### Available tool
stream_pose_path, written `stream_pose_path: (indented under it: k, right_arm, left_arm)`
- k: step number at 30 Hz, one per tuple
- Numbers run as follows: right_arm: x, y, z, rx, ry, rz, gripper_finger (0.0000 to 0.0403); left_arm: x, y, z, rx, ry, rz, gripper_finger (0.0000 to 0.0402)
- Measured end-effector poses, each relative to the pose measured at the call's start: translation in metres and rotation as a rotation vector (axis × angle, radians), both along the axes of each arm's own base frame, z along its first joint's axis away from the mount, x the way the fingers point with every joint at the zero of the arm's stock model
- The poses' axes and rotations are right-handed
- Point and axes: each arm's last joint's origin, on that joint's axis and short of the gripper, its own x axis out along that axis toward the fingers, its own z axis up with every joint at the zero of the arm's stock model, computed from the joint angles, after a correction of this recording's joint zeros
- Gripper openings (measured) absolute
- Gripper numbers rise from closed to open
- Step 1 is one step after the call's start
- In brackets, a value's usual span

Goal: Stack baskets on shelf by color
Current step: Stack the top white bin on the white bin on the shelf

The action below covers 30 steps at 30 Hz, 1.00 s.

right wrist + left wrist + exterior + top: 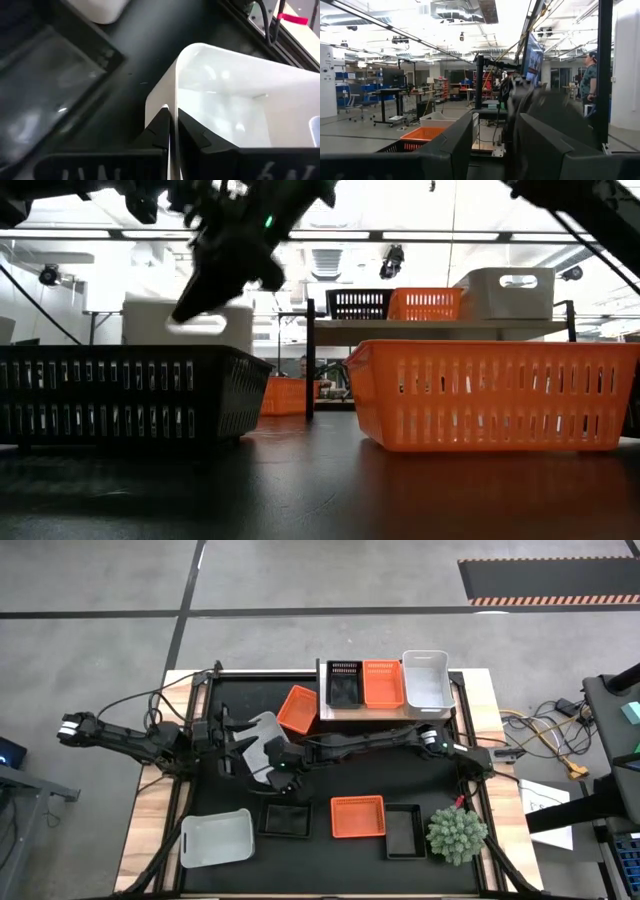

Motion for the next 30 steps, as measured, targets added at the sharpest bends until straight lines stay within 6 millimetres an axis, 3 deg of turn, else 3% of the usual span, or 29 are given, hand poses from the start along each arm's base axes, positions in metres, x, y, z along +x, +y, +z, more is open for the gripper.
stream_pose_path:
  k: [7,15,22,30]
  right_arm:
    - [-0.041,0.017,0.061,0.036,0.044,-0.002,0.0009]
    - [-0.086,0.018,0.133,-0.048,-0.078,-0.092,0.0008]
    - [-0.132,0.002,0.177,-0.155,-0.099,-0.21,0.0008]
    - [-0.205,-0.041,0.217,-0.136,-0.027,-0.371,0.0008]
  left_arm:
    - [-0.001,0.0,0.001,-0.044,-0.018,-0.016,0.0144]
    - [-0.001,0.0,0.003,-0.079,-0.048,-0.029,0.0144]
    - [-0.001,0.0,0.003,-0.08,-0.046,-0.03,0.0144]
    - [0.0,0.0,0.003,-0.08,-0.047,-0.03,0.0144]
